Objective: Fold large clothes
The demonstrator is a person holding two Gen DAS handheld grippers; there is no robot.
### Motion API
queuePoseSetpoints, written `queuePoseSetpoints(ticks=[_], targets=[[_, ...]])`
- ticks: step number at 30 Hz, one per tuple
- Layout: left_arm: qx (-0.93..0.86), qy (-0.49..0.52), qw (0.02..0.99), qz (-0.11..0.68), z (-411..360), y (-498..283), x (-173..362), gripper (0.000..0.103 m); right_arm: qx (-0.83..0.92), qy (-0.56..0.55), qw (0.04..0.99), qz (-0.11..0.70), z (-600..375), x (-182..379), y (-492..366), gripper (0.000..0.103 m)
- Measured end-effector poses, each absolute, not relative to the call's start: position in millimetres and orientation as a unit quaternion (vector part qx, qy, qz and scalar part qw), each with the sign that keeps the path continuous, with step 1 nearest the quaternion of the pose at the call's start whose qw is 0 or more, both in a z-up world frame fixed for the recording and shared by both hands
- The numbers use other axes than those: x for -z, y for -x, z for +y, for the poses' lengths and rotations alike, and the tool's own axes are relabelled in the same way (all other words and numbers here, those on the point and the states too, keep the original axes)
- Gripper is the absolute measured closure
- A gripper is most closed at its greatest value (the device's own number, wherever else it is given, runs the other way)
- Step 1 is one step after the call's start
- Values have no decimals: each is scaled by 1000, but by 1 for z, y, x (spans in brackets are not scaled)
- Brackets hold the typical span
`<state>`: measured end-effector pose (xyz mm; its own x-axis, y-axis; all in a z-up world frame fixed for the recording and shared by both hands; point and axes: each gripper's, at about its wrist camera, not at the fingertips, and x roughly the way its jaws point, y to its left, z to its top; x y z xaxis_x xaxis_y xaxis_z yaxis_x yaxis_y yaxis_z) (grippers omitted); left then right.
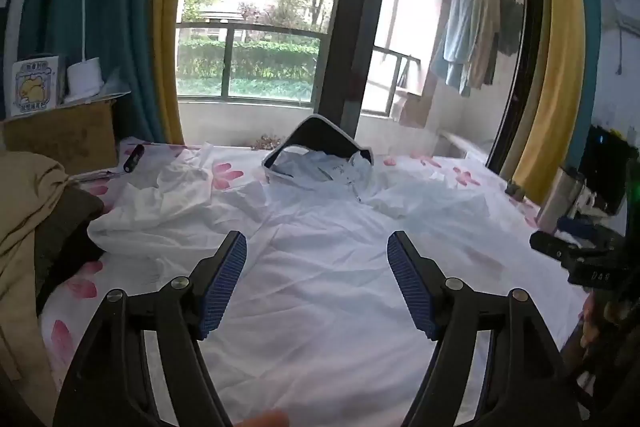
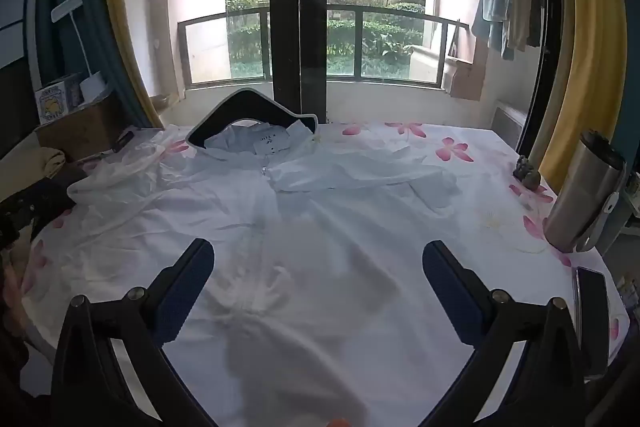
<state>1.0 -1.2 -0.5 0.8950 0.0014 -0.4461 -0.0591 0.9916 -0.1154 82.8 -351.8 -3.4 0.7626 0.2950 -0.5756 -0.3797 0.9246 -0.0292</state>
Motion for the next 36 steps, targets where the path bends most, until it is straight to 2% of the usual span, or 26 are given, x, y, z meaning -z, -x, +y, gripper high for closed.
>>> queuePoseSetpoints(ticks=[7,36], targets=[[-17,99,973,206,2,4,-5,27,-182,68,937,290,-353,2,-80,0],[-19,100,975,200,8,7,-7,27,-187,77,939,278,-346,1,-82,0]])
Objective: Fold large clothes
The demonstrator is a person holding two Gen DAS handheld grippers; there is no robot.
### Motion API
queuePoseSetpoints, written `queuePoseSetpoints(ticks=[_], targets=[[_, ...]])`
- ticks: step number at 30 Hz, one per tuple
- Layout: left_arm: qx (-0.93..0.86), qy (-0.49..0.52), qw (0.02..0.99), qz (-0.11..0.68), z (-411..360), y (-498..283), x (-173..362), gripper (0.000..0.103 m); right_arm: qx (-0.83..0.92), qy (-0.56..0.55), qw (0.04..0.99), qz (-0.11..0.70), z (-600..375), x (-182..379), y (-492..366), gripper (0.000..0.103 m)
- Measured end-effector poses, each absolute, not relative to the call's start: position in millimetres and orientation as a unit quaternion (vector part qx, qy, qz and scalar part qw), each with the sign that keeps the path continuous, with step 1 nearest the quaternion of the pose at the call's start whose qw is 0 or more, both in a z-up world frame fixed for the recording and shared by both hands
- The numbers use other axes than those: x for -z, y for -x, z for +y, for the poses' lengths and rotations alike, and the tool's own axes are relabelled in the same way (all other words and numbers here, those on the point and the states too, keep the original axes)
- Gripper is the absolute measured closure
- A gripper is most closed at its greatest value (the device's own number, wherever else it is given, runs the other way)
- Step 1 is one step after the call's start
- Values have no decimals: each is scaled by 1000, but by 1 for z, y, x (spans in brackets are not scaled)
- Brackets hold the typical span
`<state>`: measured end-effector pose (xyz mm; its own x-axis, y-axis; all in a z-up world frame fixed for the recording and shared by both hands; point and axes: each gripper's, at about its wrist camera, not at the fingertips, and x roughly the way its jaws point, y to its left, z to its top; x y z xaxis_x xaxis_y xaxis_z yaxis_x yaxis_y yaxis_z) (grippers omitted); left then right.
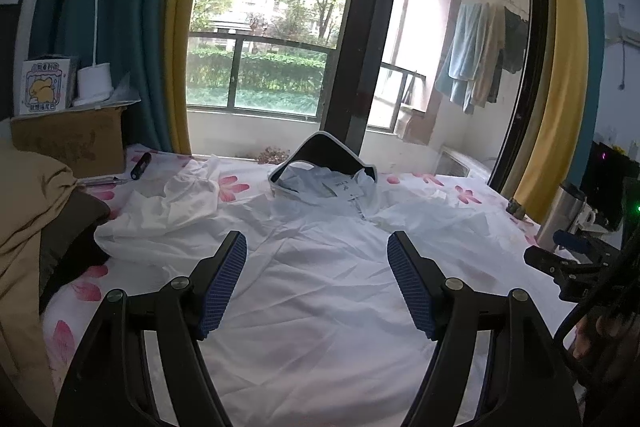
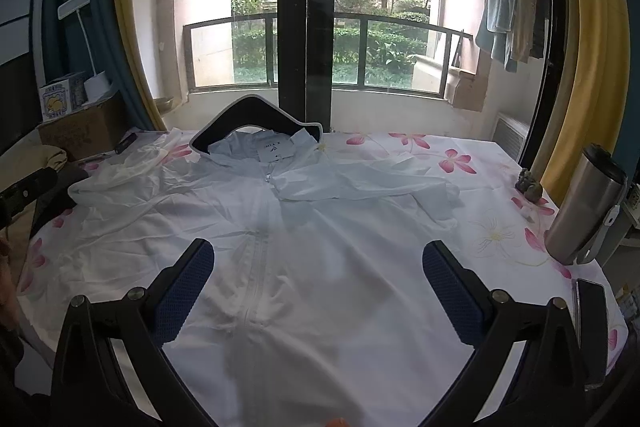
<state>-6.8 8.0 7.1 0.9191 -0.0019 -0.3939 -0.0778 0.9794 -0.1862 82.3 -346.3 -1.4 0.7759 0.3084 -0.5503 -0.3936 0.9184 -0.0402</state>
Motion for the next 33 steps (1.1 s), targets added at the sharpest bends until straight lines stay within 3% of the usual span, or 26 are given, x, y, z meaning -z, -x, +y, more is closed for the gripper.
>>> queuePoseSetpoints(ticks=[33], targets=[[1,98,976,193,3,5,-10,27,-182,74,938,284,-348,4,-87,0]])
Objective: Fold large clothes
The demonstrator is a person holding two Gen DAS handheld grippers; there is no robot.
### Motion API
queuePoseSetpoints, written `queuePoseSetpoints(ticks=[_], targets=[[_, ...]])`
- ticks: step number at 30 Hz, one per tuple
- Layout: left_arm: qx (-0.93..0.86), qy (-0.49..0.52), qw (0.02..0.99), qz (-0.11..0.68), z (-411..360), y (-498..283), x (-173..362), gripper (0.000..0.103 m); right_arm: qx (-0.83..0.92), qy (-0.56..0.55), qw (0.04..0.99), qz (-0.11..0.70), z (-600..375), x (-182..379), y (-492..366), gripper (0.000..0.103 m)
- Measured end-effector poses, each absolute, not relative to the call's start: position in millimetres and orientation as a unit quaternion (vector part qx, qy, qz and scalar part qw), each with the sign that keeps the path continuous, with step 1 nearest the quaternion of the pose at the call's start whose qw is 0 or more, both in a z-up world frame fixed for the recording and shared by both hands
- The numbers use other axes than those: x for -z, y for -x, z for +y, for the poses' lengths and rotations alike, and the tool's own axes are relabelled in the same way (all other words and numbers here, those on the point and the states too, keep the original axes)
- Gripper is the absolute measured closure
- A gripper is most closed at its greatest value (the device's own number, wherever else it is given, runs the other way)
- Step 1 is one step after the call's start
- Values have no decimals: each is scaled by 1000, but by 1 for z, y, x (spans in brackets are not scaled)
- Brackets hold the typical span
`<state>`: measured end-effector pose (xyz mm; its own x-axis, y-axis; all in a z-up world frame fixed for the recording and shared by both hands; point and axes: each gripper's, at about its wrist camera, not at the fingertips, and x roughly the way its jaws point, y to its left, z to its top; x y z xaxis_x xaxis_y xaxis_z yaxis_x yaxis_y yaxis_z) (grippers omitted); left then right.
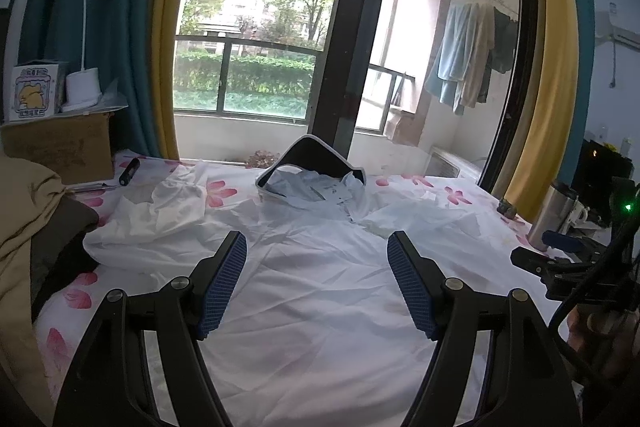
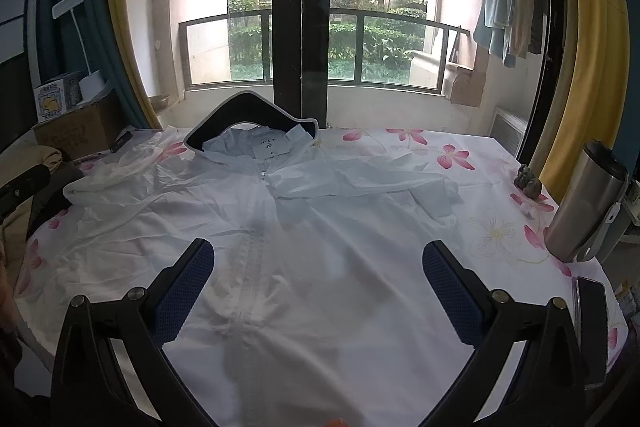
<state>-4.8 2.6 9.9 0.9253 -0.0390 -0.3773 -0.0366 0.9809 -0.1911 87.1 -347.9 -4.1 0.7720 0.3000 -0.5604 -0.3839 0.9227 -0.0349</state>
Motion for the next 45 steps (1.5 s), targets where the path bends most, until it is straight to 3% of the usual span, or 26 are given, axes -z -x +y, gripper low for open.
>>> queuePoseSetpoints(ticks=[28,39,44,45], targets=[[-6,99,972,212,9,-15,-4,27,-189,73,932,302,-343,15,-108,0],[-12,104,965,238,24,-52,6,27,-224,164,907,317,-318,24,-161,0],[-18,109,962,249,33,-69,13,27,-232,200,894,327,-310,32,-187,2],[-20,110,961,253,36,-73,15,27,-237,207,890,330,-308,34,-192,10]])
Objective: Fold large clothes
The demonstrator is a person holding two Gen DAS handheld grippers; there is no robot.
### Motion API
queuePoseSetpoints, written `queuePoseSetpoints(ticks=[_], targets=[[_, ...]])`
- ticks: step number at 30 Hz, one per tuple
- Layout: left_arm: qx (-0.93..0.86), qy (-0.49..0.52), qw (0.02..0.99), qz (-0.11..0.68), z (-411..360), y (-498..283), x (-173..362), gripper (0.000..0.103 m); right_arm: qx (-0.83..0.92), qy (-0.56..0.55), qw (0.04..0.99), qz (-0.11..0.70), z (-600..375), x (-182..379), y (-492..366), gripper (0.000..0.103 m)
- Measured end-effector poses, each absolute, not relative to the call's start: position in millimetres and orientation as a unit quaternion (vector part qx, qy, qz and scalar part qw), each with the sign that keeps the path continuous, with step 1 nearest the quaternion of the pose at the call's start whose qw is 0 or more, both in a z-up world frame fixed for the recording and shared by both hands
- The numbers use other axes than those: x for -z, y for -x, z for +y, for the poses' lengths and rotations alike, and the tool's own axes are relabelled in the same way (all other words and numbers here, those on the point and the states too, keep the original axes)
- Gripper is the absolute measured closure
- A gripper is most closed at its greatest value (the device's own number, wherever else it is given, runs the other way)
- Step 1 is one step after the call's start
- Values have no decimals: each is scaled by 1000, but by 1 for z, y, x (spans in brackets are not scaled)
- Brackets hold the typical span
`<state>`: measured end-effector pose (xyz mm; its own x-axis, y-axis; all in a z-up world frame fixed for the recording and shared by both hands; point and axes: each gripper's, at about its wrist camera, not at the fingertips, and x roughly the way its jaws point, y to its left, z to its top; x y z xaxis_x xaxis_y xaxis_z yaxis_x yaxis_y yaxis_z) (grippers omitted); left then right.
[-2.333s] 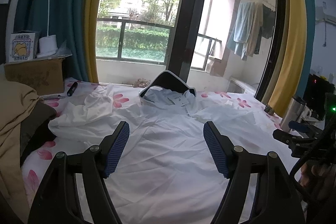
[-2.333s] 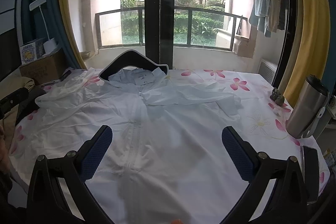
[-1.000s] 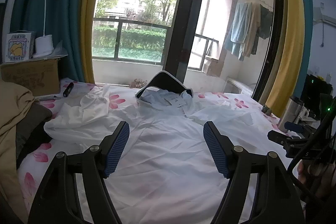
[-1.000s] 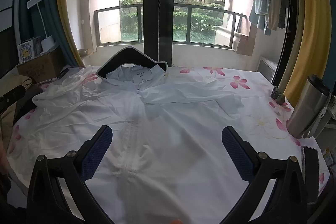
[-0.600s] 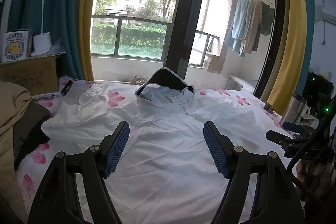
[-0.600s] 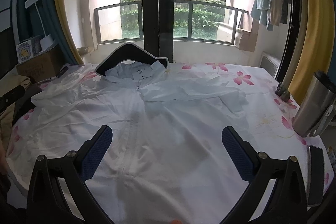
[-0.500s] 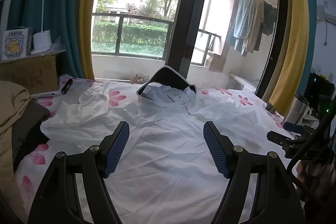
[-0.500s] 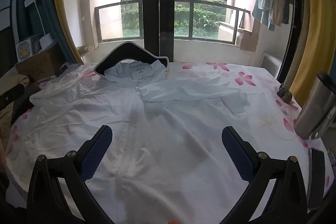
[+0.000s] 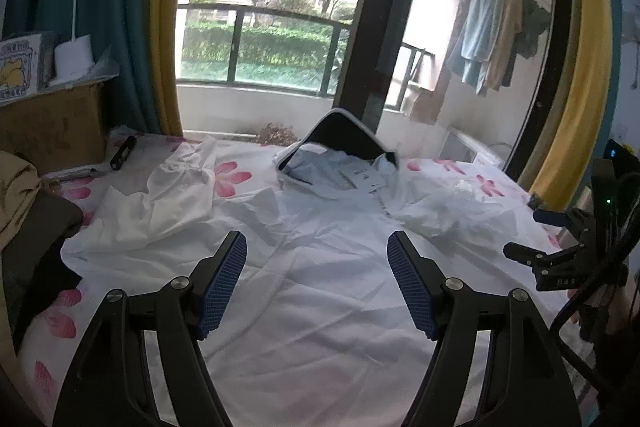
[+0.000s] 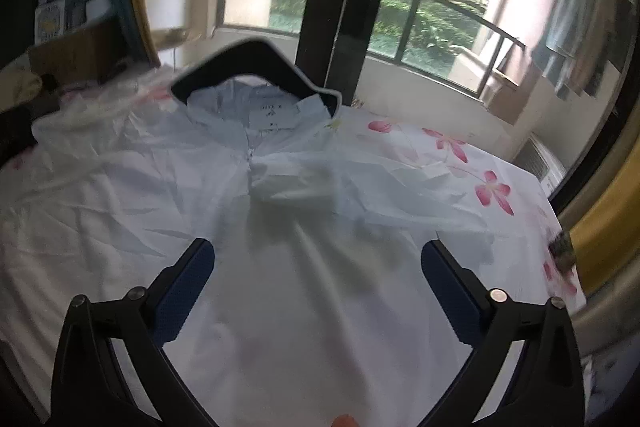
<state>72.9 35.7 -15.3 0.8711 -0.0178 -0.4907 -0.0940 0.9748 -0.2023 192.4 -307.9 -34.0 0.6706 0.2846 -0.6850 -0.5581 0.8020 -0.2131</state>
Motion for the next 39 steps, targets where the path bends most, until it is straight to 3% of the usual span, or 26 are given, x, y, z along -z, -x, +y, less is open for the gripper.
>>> queuePoseSetpoints(ticks=[3,15,20,22,25,39], targets=[[-25,118,956,266,44,-86,23,27,-253,228,875,344,-300,42,-209,41],[-46,130,944,300,71,-119,46,27,-292,289,829,378,-250,86,-254,44],[-50,142,938,312,78,-127,56,27,-299,290,822,389,-248,96,-270,56],[-47,139,938,314,79,-130,57,27,-300,271,825,394,-252,94,-278,86],[-46,133,940,310,80,-129,54,27,-295,250,837,388,-258,87,-284,99],[-58,140,947,282,100,-100,39,27,-323,226,859,326,-215,33,-258,102]])
